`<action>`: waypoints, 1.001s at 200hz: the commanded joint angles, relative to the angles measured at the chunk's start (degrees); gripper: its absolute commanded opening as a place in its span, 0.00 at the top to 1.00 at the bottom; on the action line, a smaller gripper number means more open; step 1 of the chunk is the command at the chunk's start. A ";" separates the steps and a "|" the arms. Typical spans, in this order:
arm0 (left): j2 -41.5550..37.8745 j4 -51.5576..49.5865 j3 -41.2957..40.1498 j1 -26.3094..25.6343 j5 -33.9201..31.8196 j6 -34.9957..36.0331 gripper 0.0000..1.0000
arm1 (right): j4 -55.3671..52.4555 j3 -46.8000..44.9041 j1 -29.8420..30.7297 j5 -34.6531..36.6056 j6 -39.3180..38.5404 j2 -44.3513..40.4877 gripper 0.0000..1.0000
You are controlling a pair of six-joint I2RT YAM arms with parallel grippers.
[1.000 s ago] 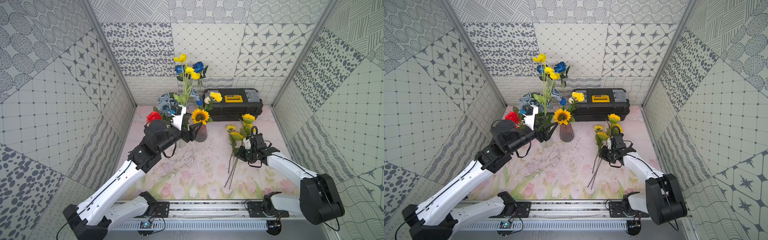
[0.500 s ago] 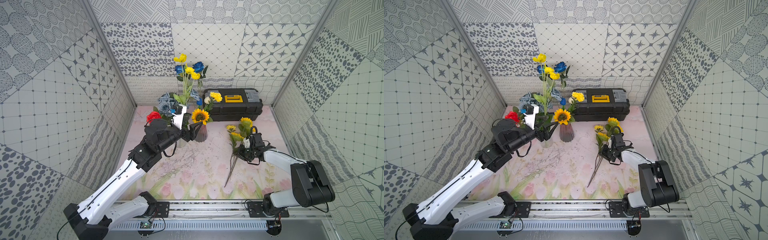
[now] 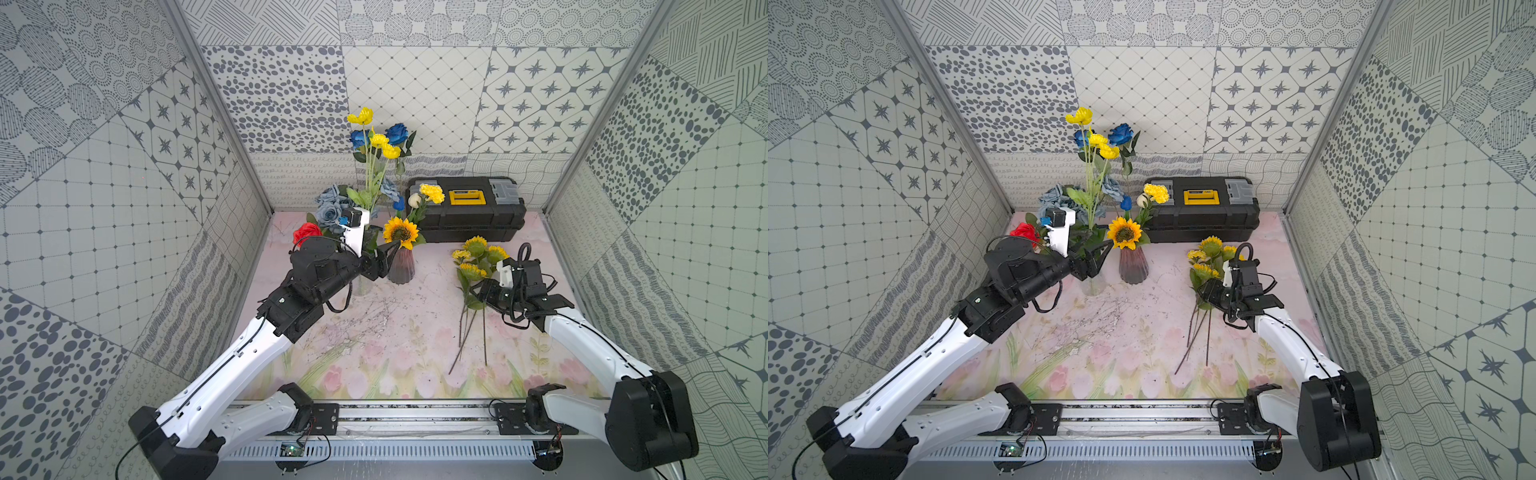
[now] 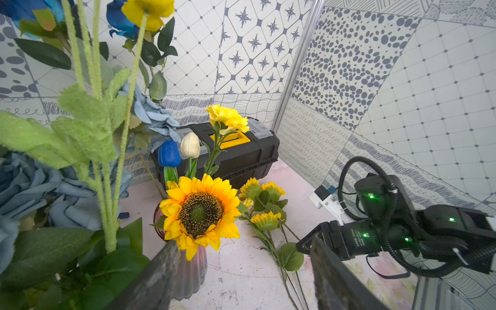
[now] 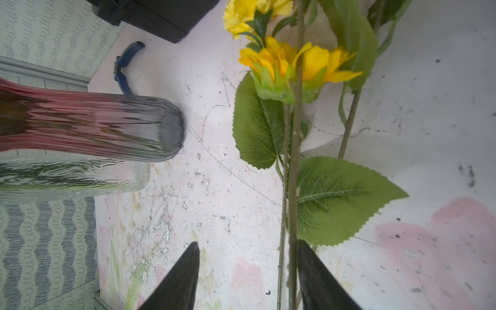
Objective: Pick out yellow flowers from the vase
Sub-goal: Place the flower at the center of the board, then pick up the flower from the vase.
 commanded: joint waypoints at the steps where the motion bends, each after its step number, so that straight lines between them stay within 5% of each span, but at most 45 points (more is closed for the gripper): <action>1: -0.18 -1.08 -0.89 2.08 -3.67 -1.79 0.23 | 0.49 2.68 -0.13 -0.71 -0.23 -1.20 0.40; 58: -1.95 -2.10 -1.65 3.33 -3.70 -1.96 0.23 | 3.65 3.02 0.33 -1.64 -0.04 -3.45 0.37; 103: -2.82 -2.70 -2.05 4.16 -5.05 -1.59 0.23 | 19.23 2.51 1.95 -3.97 0.85 -5.39 0.35; 200: -6.43 -8.64 -4.62 6.97 -4.18 -2.30 0.23 | 50.14 16.33 11.08 -6.93 -0.14 19.35 0.34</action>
